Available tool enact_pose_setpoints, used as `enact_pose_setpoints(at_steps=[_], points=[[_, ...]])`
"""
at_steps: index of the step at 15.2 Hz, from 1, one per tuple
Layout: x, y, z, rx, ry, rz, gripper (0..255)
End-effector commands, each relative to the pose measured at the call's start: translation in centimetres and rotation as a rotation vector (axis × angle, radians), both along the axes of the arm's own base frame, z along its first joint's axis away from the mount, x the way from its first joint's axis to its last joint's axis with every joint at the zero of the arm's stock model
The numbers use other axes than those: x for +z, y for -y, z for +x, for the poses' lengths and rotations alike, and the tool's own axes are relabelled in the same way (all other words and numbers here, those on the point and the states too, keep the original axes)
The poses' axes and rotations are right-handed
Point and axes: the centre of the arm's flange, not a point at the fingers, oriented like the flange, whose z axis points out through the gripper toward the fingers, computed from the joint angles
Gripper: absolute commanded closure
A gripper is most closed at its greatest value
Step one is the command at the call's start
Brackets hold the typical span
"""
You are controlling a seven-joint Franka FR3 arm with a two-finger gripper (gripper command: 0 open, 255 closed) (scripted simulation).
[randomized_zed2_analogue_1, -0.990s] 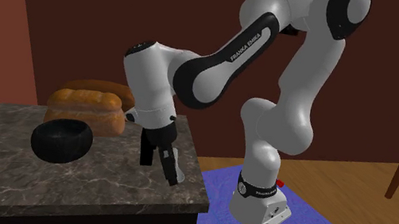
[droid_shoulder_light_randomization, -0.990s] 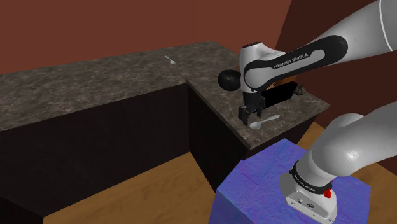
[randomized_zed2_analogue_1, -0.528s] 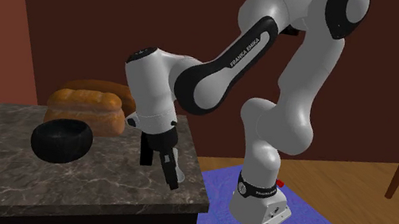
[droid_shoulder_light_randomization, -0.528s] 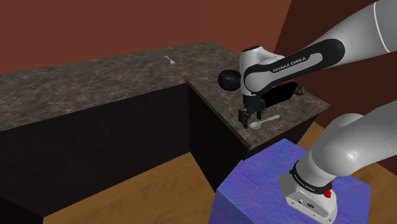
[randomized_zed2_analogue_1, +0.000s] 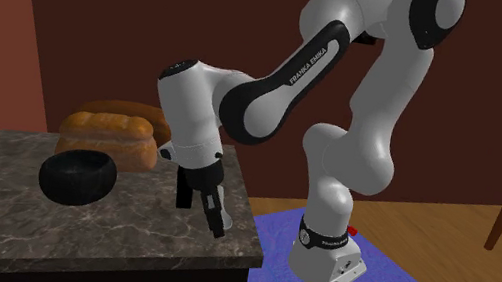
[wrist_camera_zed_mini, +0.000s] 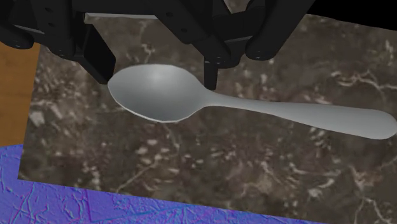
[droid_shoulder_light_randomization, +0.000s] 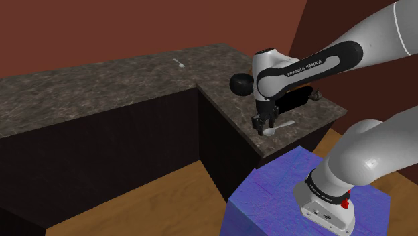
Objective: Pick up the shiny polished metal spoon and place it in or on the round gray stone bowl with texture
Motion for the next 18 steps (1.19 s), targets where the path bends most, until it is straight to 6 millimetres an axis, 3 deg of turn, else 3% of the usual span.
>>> enact_pose_setpoints(at_steps=[1,4,18], points=[[0.0,0.0,0.0,0.0,0.0,0.0,255],[0.0,0.0,0.0,0.0,0.0,0.0,255],[7.4,0.0,0.0,0.0,0.0,0.0,255]])
